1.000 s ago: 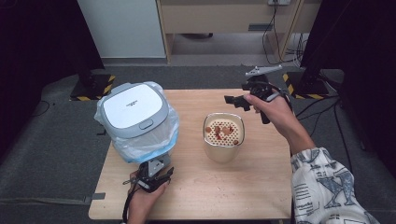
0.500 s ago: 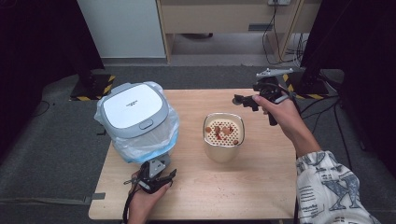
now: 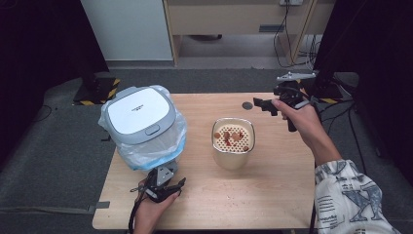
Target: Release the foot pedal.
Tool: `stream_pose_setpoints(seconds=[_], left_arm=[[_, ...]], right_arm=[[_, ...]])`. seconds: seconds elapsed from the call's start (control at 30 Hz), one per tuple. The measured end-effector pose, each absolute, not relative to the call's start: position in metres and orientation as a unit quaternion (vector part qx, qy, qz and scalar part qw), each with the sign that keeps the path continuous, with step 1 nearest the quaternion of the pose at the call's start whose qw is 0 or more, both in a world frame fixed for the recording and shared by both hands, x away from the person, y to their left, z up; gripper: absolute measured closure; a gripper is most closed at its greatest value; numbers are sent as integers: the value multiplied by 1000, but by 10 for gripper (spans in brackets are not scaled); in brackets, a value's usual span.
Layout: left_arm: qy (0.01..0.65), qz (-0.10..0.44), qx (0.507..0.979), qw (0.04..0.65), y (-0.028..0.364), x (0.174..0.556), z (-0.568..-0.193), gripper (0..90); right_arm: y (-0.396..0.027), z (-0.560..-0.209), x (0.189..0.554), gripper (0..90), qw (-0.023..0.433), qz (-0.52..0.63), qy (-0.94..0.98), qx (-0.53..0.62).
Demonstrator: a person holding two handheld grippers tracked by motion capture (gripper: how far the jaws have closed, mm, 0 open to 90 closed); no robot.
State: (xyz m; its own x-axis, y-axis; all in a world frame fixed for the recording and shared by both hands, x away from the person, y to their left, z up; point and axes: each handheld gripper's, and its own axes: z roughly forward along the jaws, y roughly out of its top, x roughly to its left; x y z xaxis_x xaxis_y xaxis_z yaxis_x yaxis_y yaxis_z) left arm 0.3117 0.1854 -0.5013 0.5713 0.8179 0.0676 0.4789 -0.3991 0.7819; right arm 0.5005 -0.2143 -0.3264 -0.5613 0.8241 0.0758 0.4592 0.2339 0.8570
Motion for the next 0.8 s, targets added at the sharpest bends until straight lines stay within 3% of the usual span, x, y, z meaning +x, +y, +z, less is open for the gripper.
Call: stream_pose_setpoints(seconds=[0.8], left_arm=[[394, 227, 809, 372, 183, 313, -503, 337]], right_arm=[[-247, -365, 486, 67, 230, 438, 732, 469]])
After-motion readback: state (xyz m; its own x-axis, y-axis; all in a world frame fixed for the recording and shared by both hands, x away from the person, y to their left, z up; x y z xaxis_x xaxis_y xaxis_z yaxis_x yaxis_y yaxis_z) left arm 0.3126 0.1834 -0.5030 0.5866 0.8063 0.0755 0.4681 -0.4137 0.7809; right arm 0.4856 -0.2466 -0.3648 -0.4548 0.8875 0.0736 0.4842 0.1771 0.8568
